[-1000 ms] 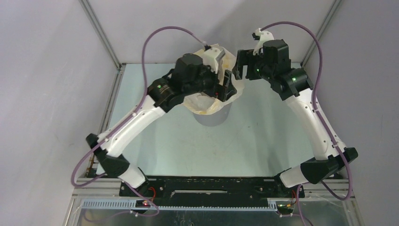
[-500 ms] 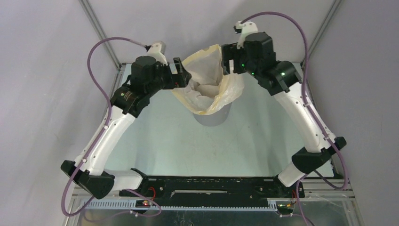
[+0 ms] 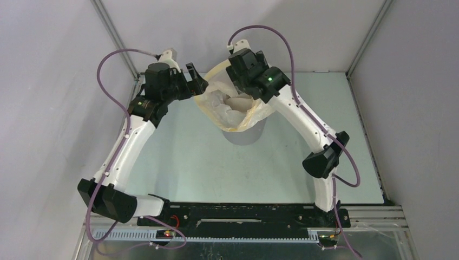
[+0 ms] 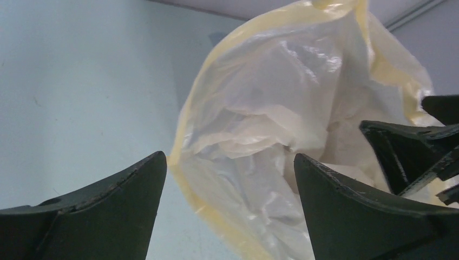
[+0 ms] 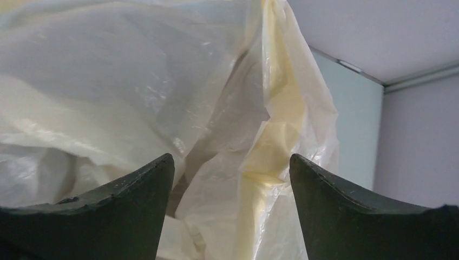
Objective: Put the trash bags into the trash bin
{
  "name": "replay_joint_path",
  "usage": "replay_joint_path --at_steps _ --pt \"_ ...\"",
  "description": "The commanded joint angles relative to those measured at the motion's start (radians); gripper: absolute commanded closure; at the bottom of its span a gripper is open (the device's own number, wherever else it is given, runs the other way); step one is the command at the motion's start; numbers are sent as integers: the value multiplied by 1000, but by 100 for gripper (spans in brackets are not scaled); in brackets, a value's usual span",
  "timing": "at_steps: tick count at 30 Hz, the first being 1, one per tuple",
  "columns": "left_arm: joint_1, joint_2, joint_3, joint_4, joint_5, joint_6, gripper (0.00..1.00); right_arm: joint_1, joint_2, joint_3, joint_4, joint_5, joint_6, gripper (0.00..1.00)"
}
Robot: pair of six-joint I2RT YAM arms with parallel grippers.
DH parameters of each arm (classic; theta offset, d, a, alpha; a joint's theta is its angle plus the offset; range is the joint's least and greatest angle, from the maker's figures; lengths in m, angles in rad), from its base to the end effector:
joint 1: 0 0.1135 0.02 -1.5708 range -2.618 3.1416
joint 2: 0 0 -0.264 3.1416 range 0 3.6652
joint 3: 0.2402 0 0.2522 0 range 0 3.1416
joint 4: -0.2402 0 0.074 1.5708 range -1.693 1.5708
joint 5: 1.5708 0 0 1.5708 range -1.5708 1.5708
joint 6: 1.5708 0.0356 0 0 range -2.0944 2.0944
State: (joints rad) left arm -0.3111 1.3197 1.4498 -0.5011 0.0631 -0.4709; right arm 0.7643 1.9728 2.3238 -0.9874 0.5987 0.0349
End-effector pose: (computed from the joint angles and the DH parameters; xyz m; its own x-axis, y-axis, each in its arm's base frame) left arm 0.2769 -0.0914 0.4208 -0.4716 -0.3240 -0.8202 0.1655 0.8810 -0.4432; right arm 0.3141 0.2733 0.4356 -0.4373 -0.3793 -0.8154 -0.2294 0.9238 -0.3067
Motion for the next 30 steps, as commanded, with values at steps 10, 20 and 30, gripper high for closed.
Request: replay_joint_path --at_steps 10,20,30 --pt "67 -38 -189 148 67 -64 8 -26 -15 31 -28 291 -33 32" --pt "80 -24 -225 197 134 -86 21 -131 -151 -85 -29 -47 61 100" --pt "110 17 -241 227 146 -102 25 -196 -207 -171 47 -344 111 100"
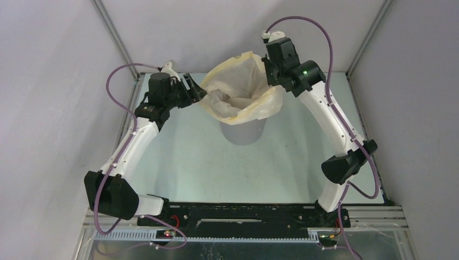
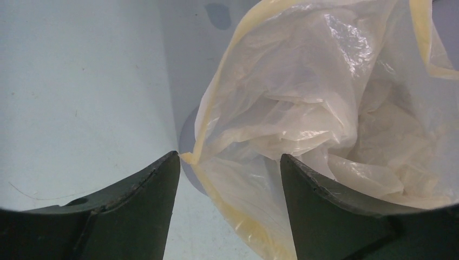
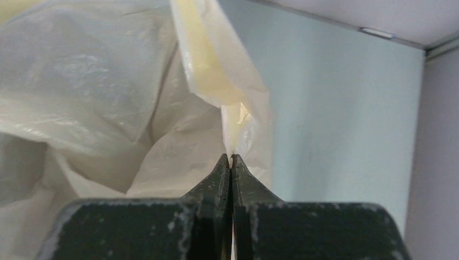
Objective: Put the trash bags into the trash bin
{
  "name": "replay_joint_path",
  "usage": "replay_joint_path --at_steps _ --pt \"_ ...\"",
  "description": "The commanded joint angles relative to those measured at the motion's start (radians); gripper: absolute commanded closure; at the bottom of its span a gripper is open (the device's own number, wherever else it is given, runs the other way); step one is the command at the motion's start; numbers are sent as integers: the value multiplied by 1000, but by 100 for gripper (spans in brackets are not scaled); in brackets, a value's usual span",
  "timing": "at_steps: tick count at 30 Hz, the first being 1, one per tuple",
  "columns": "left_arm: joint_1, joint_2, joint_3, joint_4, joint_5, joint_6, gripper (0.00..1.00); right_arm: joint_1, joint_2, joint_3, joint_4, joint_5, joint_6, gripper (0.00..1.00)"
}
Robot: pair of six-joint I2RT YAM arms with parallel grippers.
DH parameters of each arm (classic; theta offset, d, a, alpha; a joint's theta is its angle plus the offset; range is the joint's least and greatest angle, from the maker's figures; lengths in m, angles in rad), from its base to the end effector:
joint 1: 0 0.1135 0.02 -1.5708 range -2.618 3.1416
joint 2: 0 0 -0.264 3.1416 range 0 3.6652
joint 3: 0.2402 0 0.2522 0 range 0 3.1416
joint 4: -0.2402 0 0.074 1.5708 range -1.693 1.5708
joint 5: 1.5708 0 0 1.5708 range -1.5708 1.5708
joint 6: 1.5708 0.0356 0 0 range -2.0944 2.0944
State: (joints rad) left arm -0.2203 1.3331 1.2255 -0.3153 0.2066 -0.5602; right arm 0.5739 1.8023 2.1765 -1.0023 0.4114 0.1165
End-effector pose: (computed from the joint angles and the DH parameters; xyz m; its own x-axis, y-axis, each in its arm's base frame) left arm 0.2981 -0.0742 0.3588 -0.5499 -0.4098 -0.7278 0.1230 0.8221 -0.5559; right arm 0.3209 0.1905 0.4532 -0.5164 -0.2070 -0.8310 -0.1670 0.9761 -0.1393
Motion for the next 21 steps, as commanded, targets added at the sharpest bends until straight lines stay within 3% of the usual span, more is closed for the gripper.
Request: replay_joint_path --at_steps 1,5,9,18,21 --pt "22 -4 -29 46 -5 -16 24 -6 -35 -23 65 -171 29 100" --pt "40 -73 -123 137 -29 -52 17 -6 -22 -24 81 -243 29 100" --pt "79 -100 -187 227 48 -118 16 -4 -2 -25 101 -299 30 100" --pt "112 -23 -212 381 220 -196 37 -19 57 -97 148 -341 49 100" --pt "112 13 -206 432 270 -224 38 -34 72 -164 191 -357 64 100"
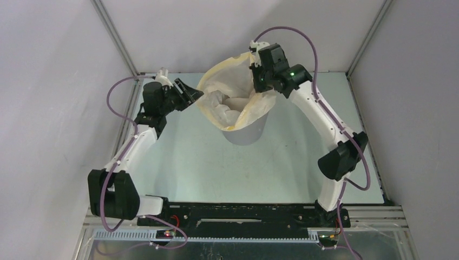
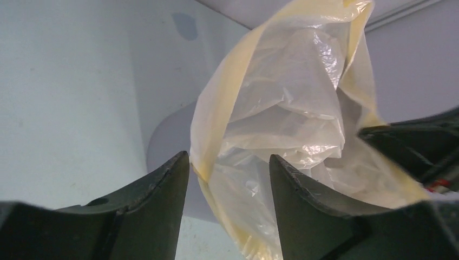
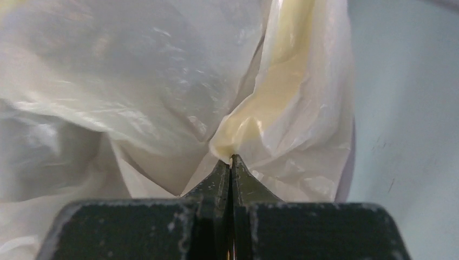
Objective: Put the trash bags into the trash bin
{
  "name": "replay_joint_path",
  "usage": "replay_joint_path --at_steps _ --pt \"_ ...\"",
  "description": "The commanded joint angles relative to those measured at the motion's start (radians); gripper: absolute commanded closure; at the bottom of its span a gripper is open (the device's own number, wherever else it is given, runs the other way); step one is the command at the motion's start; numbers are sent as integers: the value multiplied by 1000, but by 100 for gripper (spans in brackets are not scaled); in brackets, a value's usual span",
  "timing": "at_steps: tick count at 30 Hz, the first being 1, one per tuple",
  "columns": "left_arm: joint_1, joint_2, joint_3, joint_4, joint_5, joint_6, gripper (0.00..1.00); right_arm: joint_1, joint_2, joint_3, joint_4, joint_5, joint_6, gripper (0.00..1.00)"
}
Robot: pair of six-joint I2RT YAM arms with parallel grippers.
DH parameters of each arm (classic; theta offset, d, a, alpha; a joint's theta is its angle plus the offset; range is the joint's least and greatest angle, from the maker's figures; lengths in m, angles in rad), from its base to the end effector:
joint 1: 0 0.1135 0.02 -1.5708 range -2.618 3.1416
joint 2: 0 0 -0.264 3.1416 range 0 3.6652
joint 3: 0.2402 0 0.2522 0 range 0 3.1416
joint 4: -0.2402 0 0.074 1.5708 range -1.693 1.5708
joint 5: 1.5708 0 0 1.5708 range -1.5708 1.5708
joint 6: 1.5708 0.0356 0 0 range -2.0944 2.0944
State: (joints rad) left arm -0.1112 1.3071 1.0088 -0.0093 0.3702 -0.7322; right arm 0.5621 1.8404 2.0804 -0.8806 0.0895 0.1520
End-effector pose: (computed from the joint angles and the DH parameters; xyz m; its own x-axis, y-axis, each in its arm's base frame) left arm 0.3018 -0.0467 0.3213 -0.5220 -0.5688 -0.6356 0.1307 0.6830 -0.7186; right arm 0.3416 0.2114 0.4190 -0.5711 -0.1815 -0.8006 -0.3882 0.9190 0.0686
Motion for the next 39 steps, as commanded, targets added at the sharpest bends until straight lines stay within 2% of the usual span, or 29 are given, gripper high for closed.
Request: replay_joint_path --at_steps 1,4,7,15,23,29,36,39 --pt "3 51 12 141 121 -61 38 -27 38 -91 94 -40 32 100" --pt "3 77 13 176 143 -85 41 -34 60 -130 129 -49 36 100" --pt "4 85 17 189 149 -91 49 -36 89 -131 138 -49 37 100" --pt "-1 56 35 206 161 -87 98 -36 86 -136 147 -24 35 100" --pt "-43 -3 108 148 149 -71 100 -52 -88 -149 156 -22 29 100" --pt "-77 -19 188 105 136 -64 100 -110 -193 -205 175 -131 58 98" --pt "-116 40 257 95 152 -65 100 -199 -248 -295 221 -244 97 96" --pt "-117 54 281 62 139 -40 100 -231 -265 -326 225 -266 103 90"
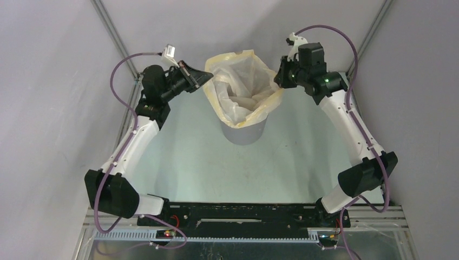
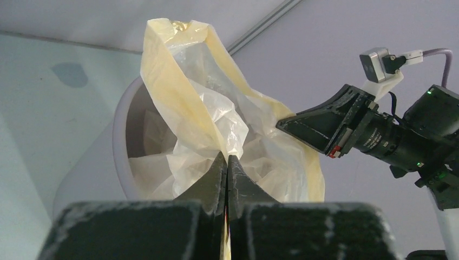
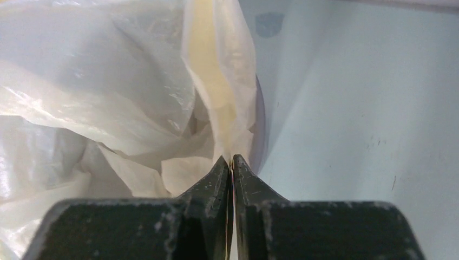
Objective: Put the trash bags into the trash bin
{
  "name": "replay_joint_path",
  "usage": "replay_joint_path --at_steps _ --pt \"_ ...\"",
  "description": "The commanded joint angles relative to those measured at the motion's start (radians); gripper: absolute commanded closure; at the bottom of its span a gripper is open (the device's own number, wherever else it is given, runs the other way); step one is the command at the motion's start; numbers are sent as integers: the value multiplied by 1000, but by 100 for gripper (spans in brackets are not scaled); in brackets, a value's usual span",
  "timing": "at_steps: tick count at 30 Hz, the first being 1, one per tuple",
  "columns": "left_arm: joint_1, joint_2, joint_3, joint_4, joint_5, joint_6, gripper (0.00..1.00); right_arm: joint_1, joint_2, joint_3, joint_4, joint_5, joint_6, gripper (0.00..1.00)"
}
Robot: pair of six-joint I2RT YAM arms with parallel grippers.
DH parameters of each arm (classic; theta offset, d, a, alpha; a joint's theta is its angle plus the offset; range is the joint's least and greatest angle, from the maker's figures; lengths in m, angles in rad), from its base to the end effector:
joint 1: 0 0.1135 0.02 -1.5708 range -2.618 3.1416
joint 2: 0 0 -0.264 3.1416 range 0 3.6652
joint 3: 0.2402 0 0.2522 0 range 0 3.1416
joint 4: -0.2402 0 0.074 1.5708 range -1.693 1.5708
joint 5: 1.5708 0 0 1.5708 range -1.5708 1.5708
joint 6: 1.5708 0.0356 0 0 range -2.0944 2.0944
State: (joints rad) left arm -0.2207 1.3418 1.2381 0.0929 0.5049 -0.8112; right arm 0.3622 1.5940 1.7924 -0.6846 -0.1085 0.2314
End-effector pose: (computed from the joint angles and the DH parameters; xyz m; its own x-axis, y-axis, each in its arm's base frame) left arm 0.3037 -0.0858 0.4038 -0.4884 -0.5408 -0.6848 0.4493 0.5169 -0.7287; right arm 0.3270 0.1280 0.4334 -0.5266 0.0443 -0.8489 -0.3298 0.9098 0.2520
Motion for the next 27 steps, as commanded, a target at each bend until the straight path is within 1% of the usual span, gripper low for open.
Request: replay_joint_path --at_steps 1,3,5,9,14,15,18,19,21,23,27 --pt "-5 22 60 -64 -2 52 100 -44 -24 -51 34 -78 26 89" --pt "4 23 59 -86 -5 68 100 -68 -36 -81 43 -99 30 89" --pt "21 16 33 -115 4 67 100 -88 -45 -111 47 -120 31 86" --pt "52 -30 -42 -131 -12 89 99 -104 -77 -190 77 -142 28 73" --pt "55 -74 -118 -136 -8 95 99 -109 -135 -297 128 -151 43 72" --pt "55 -80 -133 -135 -8 96 99 -109 -144 -313 131 -159 48 68" --pt "55 -101 -181 -133 -33 112 97 -109 -181 -385 165 -177 61 44" --pt "55 -102 -194 -133 -48 116 97 -109 -195 -416 188 -175 63 40" --pt "55 -90 -212 -123 -64 118 97 -109 -206 -456 219 -158 70 39" --pt "55 -68 -226 -102 -55 113 97 -109 -192 -462 219 -166 71 42" --pt "55 -50 -263 -30 -49 113 97 -109 -158 -468 217 -160 81 54"
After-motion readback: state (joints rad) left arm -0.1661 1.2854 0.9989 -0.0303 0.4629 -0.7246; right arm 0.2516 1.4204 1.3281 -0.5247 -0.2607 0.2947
